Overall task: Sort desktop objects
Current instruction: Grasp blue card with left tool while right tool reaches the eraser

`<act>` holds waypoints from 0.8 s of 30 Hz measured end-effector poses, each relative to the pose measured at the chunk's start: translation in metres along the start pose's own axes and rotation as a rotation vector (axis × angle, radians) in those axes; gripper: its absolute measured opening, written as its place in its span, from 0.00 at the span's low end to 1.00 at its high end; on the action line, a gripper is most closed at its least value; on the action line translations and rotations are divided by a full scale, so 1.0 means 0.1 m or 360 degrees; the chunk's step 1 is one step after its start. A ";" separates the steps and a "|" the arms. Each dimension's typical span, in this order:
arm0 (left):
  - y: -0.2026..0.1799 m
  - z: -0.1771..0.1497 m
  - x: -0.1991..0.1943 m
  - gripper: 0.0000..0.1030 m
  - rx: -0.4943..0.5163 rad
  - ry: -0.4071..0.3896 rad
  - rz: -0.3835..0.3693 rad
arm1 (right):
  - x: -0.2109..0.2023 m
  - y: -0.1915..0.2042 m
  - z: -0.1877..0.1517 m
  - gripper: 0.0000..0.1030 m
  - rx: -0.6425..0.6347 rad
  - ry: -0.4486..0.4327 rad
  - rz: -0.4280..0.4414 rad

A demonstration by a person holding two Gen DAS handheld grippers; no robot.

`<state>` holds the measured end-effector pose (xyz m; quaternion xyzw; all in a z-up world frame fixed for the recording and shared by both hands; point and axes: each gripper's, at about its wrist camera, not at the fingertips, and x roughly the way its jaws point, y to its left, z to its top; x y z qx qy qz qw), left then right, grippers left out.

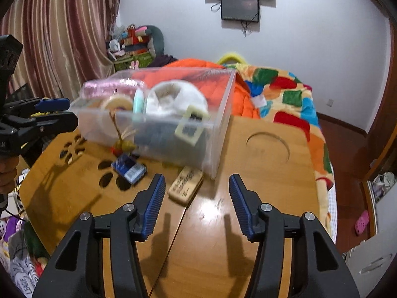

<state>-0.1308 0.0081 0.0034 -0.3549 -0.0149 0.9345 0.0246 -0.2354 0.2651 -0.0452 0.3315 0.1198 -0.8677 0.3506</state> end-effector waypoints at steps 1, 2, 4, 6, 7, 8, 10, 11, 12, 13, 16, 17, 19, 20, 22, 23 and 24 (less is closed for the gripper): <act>-0.03 -0.05 0.03 0.89 0.0000 0.0016 0.0004 | 0.03 0.00 -0.02 0.48 0.0001 0.0017 0.0011; -0.05 -0.09 0.05 0.89 0.0002 0.0029 0.0004 | 0.07 0.00 -0.04 0.48 0.0006 0.0044 0.0028; -0.10 -0.16 0.12 0.89 0.0006 0.0059 0.0000 | 0.13 0.01 -0.07 0.48 0.0014 0.0082 0.0053; -0.14 -0.22 0.19 0.89 0.0009 0.0091 -0.0003 | 0.19 0.02 -0.08 0.48 0.0006 0.0099 0.0074; -0.17 -0.24 0.24 0.89 0.0009 0.0113 -0.0008 | 0.22 0.02 -0.08 0.48 0.0003 0.0104 0.0079; -0.19 -0.25 0.26 0.89 0.0008 0.0125 -0.0009 | 0.25 0.03 -0.07 0.48 0.0000 0.0111 0.0086; -0.24 -0.27 0.32 0.89 0.0006 0.0143 -0.0015 | 0.29 0.03 -0.06 0.48 -0.0003 0.0119 0.0105; -0.26 -0.27 0.34 0.89 0.0007 0.0148 -0.0016 | 0.31 0.04 -0.05 0.48 -0.0009 0.0119 0.0115; -0.28 -0.27 0.36 0.89 0.0011 0.0153 -0.0013 | 0.33 0.04 -0.04 0.48 -0.0016 0.0118 0.0122; -0.30 -0.28 0.38 0.89 0.0016 0.0158 -0.0009 | 0.34 0.04 -0.03 0.48 -0.0022 0.0114 0.0123; -0.35 -0.28 0.43 0.89 0.0006 0.0163 -0.0006 | 0.39 0.03 -0.02 0.46 -0.0030 0.0125 0.0128; -0.36 -0.28 0.45 0.89 -0.0011 0.0166 -0.0011 | 0.41 0.02 -0.02 0.43 -0.0032 0.0138 0.0132; -0.39 -0.27 0.50 0.89 -0.0037 0.0180 -0.0023 | 0.43 0.02 -0.01 0.40 -0.0043 0.0132 0.0134; -0.40 -0.27 0.52 0.88 -0.0042 0.0182 -0.0014 | 0.43 0.01 0.00 0.36 -0.0039 0.0135 0.0145; -0.43 -0.26 0.56 0.81 -0.0038 0.0192 0.0009 | 0.43 0.00 0.01 0.31 -0.0032 0.0139 0.0164; -0.44 -0.26 0.58 0.79 -0.0037 0.0199 0.0020 | 0.42 -0.02 0.01 0.30 -0.0030 0.0138 0.0174; -0.46 -0.26 0.60 0.76 -0.0037 0.0207 0.0029 | 0.42 -0.02 0.01 0.29 -0.0032 0.0137 0.0181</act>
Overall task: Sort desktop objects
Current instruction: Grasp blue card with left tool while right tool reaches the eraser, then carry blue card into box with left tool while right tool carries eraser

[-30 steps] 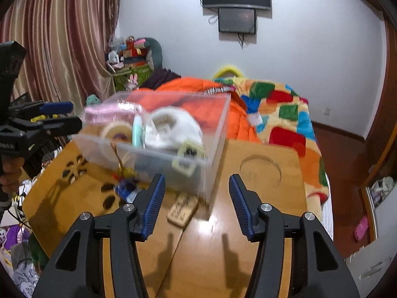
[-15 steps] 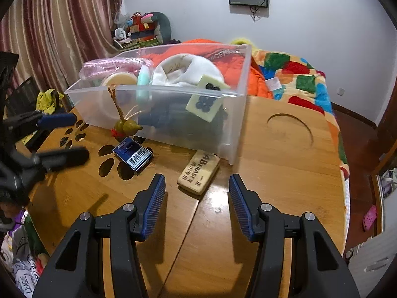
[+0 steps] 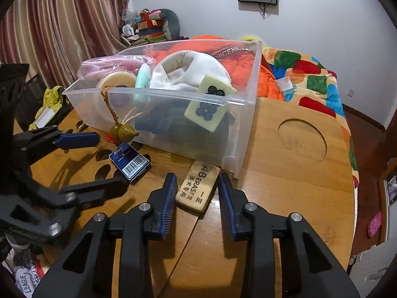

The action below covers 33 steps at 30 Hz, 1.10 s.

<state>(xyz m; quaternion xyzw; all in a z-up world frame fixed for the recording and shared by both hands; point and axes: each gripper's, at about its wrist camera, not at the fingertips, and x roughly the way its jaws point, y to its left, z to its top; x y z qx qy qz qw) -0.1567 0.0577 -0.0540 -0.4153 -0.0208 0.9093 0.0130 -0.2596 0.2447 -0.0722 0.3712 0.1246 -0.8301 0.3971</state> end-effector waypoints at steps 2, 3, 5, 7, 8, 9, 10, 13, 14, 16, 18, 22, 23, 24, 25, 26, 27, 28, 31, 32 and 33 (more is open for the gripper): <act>-0.03 0.01 0.04 0.73 0.0007 0.0015 0.0024 | -0.02 0.00 -0.02 0.25 -0.0019 -0.0005 0.0001; -0.05 0.01 0.05 0.73 0.0016 0.0012 0.0046 | -0.04 0.01 -0.03 0.24 -0.0027 -0.0010 -0.0005; -0.08 0.01 0.06 0.72 0.0031 0.0010 0.0062 | -0.06 0.00 -0.05 0.23 -0.0044 -0.0018 -0.0020; -0.11 0.01 0.06 0.68 0.0037 0.0001 0.0079 | -0.09 -0.03 -0.07 0.23 -0.0029 -0.0030 -0.0010; -0.13 0.02 0.07 0.63 0.0045 -0.0004 0.0094 | -0.10 -0.05 -0.07 0.23 -0.0020 -0.0034 -0.0004; -0.13 0.02 0.06 0.58 0.0048 -0.0014 0.0090 | -0.12 -0.07 -0.08 0.23 -0.0012 -0.0042 -0.0003; -0.14 0.03 0.06 0.55 0.0050 -0.0020 0.0096 | -0.13 -0.08 -0.08 0.22 -0.0005 -0.0050 -0.0002; -0.15 0.03 0.05 0.46 0.0055 -0.0025 0.0094 | -0.18 -0.10 -0.09 0.22 0.0019 -0.0067 0.0013; -0.13 0.02 0.05 0.46 0.0052 -0.0025 0.0087 | -0.19 -0.10 -0.09 0.22 0.0025 -0.0072 0.0018; -0.11 0.01 0.03 0.46 0.0050 -0.0024 0.0081 | -0.23 -0.10 -0.10 0.22 0.0035 -0.0085 0.0026; -0.08 0.00 0.00 0.46 0.0035 -0.0018 0.0063 | -0.26 -0.10 -0.09 0.22 0.0043 -0.0094 0.0039; -0.01 -0.03 -0.05 0.46 -0.0026 -0.0004 0.0021 | -0.30 -0.08 -0.10 0.22 0.0045 -0.0103 0.0043; 0.02 -0.05 -0.08 0.46 -0.0037 -0.0009 0.0022 | -0.32 -0.07 -0.09 0.22 0.0044 -0.0107 0.0043; 0.03 -0.05 -0.09 0.46 -0.0043 -0.0014 0.0021 | -0.33 -0.07 -0.09 0.22 0.0041 -0.0111 0.0043; 0.05 -0.07 -0.13 0.46 -0.0054 -0.0020 0.0017 | -0.35 -0.06 -0.09 0.22 0.0040 -0.0115 0.0044; 0.06 -0.08 -0.16 0.46 -0.0059 -0.0026 0.0015 | -0.37 -0.04 -0.09 0.22 0.0039 -0.0121 0.0045; 0.07 -0.08 -0.20 0.46 -0.0063 -0.0036 0.0013 | -0.39 -0.03 -0.08 0.22 0.0041 -0.0126 0.0045; 0.07 -0.09 -0.24 0.46 -0.0064 -0.0050 0.0010 | -0.40 -0.02 -0.08 0.22 0.0040 -0.0129 0.0046; 0.07 -0.11 -0.37 0.46 -0.0067 -0.0095 -0.0003 | -0.47 0.00 -0.07 0.22 0.0033 -0.0147 0.0041; 0.07 -0.11 -0.40 0.46 -0.0069 -0.0106 -0.0009 | -0.49 0.02 -0.06 0.22 0.0033 -0.0153 0.0043; 0.07 -0.11 -0.45 0.46 -0.0070 -0.0122 -0.0017 | -0.52 0.03 -0.06 0.22 0.0033 -0.0158 0.0047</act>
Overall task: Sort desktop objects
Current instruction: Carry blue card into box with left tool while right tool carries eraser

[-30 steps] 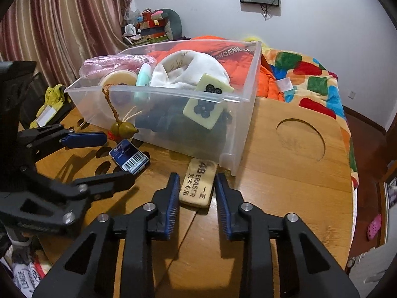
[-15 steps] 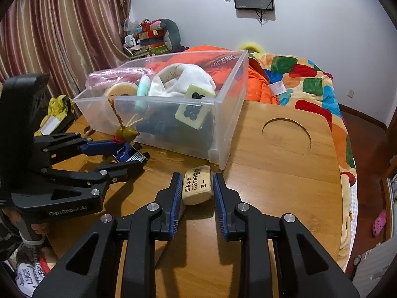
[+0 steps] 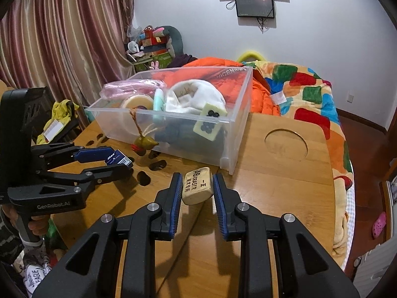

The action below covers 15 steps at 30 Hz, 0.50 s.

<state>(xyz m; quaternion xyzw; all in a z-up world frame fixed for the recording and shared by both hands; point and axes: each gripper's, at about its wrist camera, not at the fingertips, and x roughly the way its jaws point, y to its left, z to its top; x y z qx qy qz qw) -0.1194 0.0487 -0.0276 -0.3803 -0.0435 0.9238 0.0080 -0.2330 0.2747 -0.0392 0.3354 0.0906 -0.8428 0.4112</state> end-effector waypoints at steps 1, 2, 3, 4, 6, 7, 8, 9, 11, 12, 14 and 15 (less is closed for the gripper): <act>0.00 0.02 -0.03 0.46 0.0002 -0.0014 -0.0002 | -0.02 0.01 0.00 0.22 -0.0002 -0.0005 0.0004; 0.02 0.02 -0.07 0.46 0.0005 -0.0027 -0.0004 | -0.05 0.04 0.01 0.22 -0.0008 -0.0012 0.0004; 0.02 0.02 -0.12 0.46 0.0009 -0.0043 -0.0007 | -0.07 0.05 0.01 0.22 -0.0014 -0.0018 0.0003; 0.03 0.05 -0.15 0.46 0.0012 -0.0059 -0.0008 | -0.09 0.08 0.02 0.22 -0.0021 -0.0025 0.0005; 0.02 0.07 -0.22 0.46 0.0016 -0.0088 -0.0013 | -0.14 0.14 0.05 0.22 -0.0038 -0.0045 0.0007; 0.03 0.09 -0.26 0.46 0.0016 -0.0109 -0.0015 | -0.17 0.16 0.07 0.22 -0.0047 -0.0055 0.0007; 0.04 0.12 -0.29 0.46 0.0016 -0.0124 -0.0017 | -0.19 0.19 0.10 0.22 -0.0059 -0.0066 0.0007; 0.06 0.14 -0.31 0.46 0.0017 -0.0139 -0.0017 | -0.21 0.22 0.13 0.22 -0.0071 -0.0078 0.0008; 0.09 0.20 -0.37 0.46 0.0007 -0.0174 -0.0018 | -0.24 0.26 0.19 0.22 -0.0093 -0.0098 0.0009; 0.11 0.24 -0.38 0.46 0.0001 -0.0187 -0.0022 | -0.25 0.28 0.21 0.22 -0.0101 -0.0107 0.0010; 0.12 0.29 -0.40 0.46 -0.0006 -0.0213 -0.0027 | -0.25 0.31 0.27 0.22 -0.0114 -0.0117 0.0012; 0.13 0.31 -0.41 0.46 -0.0009 -0.0222 -0.0026 | -0.24 0.32 0.30 0.22 -0.0123 -0.0121 0.0012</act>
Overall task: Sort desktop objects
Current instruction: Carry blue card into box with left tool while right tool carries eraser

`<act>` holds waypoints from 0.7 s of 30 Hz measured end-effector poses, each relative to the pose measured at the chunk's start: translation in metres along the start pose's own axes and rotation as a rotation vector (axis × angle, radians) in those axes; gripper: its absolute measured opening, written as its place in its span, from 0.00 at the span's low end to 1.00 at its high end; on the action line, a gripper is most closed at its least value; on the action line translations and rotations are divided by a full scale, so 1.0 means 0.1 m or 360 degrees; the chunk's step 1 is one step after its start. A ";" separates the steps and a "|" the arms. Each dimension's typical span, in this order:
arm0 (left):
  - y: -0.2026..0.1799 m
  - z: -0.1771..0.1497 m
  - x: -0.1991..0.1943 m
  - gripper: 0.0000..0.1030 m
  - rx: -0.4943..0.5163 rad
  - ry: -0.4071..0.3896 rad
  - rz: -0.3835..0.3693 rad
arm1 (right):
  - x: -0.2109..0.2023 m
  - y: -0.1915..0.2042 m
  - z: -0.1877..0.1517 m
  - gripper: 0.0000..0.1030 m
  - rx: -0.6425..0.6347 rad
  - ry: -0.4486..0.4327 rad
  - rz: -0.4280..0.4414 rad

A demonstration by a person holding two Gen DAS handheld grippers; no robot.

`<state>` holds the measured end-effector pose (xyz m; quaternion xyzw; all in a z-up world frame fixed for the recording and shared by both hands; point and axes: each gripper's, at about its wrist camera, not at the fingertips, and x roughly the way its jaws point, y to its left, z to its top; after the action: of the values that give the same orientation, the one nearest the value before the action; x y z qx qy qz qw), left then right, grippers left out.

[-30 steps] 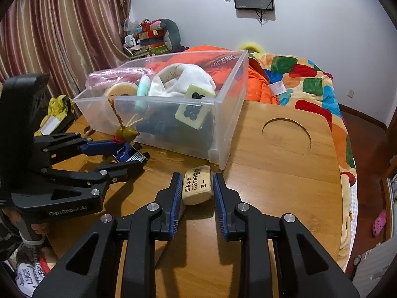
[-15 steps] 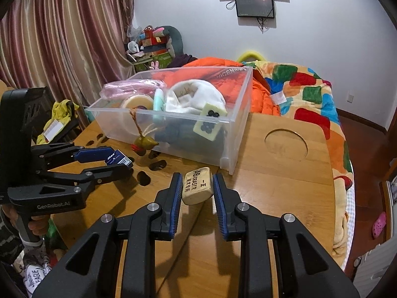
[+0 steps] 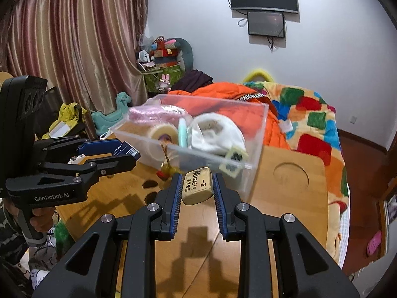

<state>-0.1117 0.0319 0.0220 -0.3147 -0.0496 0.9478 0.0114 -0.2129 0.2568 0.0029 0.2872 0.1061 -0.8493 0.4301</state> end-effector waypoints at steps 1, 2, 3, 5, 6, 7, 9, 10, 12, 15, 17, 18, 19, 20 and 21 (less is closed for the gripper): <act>0.00 0.03 0.00 0.46 0.0001 -0.0008 -0.0003 | 0.01 0.01 0.03 0.22 -0.0005 -0.0004 -0.0003; -0.01 0.06 0.00 0.46 0.0002 -0.0014 -0.0004 | 0.02 0.02 0.06 0.22 -0.0010 -0.0008 -0.0002; 0.00 0.08 0.01 0.46 0.0005 -0.0022 -0.0002 | 0.03 0.02 0.09 0.22 -0.0012 -0.0012 -0.0001; 0.01 0.13 0.03 0.46 0.0018 -0.0035 -0.0001 | 0.07 0.01 0.14 0.22 -0.0007 -0.0021 0.0007; 0.02 0.16 0.05 0.46 0.0021 -0.0039 0.0003 | 0.09 0.01 0.16 0.22 -0.0004 -0.0025 0.0010; 0.03 0.17 0.07 0.46 0.0024 -0.0040 0.0000 | 0.11 -0.02 0.18 0.22 -0.0001 -0.0028 0.0011; 0.05 0.21 0.12 0.46 0.0024 -0.0040 -0.0004 | 0.17 -0.04 0.23 0.22 0.0011 -0.0034 0.0018; 0.07 0.24 0.16 0.46 0.0023 -0.0037 -0.0006 | 0.19 -0.05 0.24 0.22 0.0016 -0.0034 0.0021; 0.09 0.27 0.21 0.46 0.0016 -0.0033 -0.0006 | 0.25 -0.08 0.27 0.22 0.0028 -0.0035 0.0027; 0.12 0.31 0.29 0.46 0.0004 -0.0025 -0.0019 | 0.34 -0.11 0.32 0.22 0.0035 -0.0030 0.0035; 0.13 0.34 0.35 0.46 0.0004 -0.0020 -0.0022 | 0.40 -0.14 0.35 0.22 0.0034 -0.0022 0.0042; 0.14 0.35 0.39 0.46 0.0005 -0.0014 -0.0026 | 0.44 -0.15 0.36 0.22 0.0033 -0.0016 0.0042; 0.14 0.36 0.42 0.46 0.0006 -0.0010 -0.0024 | 0.47 -0.15 0.36 0.22 0.0032 -0.0011 0.0042; 0.15 0.36 0.44 0.46 0.0005 -0.0008 -0.0019 | 0.51 -0.16 0.37 0.22 0.0031 -0.0003 0.0044; 0.16 0.36 0.46 0.46 0.0000 -0.0008 -0.0010 | 0.54 -0.17 0.37 0.22 0.0032 0.0002 0.0039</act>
<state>-0.1697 0.0154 0.0213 -0.3123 -0.0505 0.9485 0.0144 -0.2663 0.2150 0.0001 0.2933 0.0942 -0.8448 0.4375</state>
